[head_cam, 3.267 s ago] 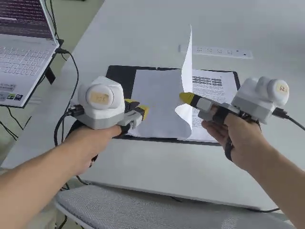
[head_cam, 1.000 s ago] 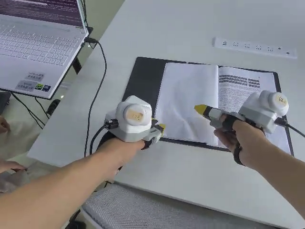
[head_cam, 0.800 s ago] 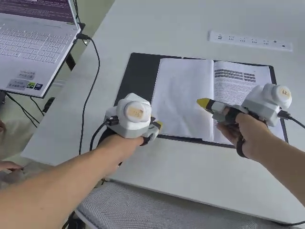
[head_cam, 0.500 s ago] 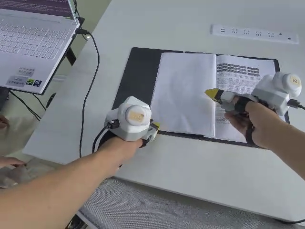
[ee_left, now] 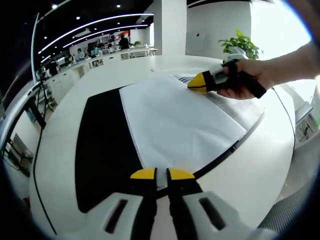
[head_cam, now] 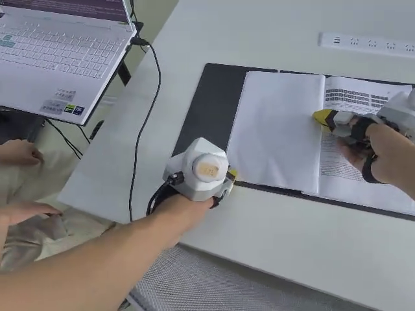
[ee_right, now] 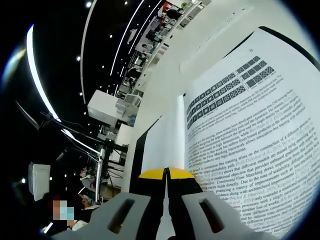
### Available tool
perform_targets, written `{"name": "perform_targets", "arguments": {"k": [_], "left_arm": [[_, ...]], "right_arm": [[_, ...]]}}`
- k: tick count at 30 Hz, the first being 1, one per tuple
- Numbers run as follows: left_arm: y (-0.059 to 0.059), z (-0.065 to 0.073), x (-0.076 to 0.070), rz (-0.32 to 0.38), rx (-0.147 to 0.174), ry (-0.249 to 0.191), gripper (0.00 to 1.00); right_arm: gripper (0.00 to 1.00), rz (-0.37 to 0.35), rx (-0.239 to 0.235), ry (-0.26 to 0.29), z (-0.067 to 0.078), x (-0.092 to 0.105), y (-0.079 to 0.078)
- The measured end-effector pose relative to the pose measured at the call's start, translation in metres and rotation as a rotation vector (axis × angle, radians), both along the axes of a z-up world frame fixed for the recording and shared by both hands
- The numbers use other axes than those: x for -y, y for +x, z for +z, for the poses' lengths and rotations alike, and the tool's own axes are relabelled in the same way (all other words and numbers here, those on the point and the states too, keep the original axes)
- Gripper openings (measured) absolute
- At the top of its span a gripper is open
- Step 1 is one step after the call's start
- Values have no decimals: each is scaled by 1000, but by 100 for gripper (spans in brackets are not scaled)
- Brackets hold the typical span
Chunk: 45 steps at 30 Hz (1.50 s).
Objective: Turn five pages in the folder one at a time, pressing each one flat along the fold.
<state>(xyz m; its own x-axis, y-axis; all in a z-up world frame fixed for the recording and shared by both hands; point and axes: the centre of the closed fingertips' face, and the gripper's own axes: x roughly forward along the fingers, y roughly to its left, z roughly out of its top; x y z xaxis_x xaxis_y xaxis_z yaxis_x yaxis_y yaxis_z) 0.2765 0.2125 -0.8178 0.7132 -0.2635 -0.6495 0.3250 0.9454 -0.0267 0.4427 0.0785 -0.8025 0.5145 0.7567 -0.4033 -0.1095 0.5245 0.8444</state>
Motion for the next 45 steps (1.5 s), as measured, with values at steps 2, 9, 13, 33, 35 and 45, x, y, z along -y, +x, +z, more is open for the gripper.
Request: {"name": "perform_targets", "arguments": {"k": [2,9,13,33,35,45], "left_arm": [[0,0,0,0,4,1,5],[0,0,0,10,6,0,4],[0,0,-1,12,10,0,4],[1,-1,-1,26,20,-2,3],[1,0,-1,26,20,-1,4],[2,-1,-3,25,18,5,2]], "right_arm": [[0,-15,0,1,0,1,9],[0,-97,-25,41,2,3,36],[0,-148,-57,93,1,3,49],[0,-243,-93,155,-2,-1,105],[0,-242,-100,155,-3,-1,107],[0,-115,-141,173,-4,-2,79]]}}
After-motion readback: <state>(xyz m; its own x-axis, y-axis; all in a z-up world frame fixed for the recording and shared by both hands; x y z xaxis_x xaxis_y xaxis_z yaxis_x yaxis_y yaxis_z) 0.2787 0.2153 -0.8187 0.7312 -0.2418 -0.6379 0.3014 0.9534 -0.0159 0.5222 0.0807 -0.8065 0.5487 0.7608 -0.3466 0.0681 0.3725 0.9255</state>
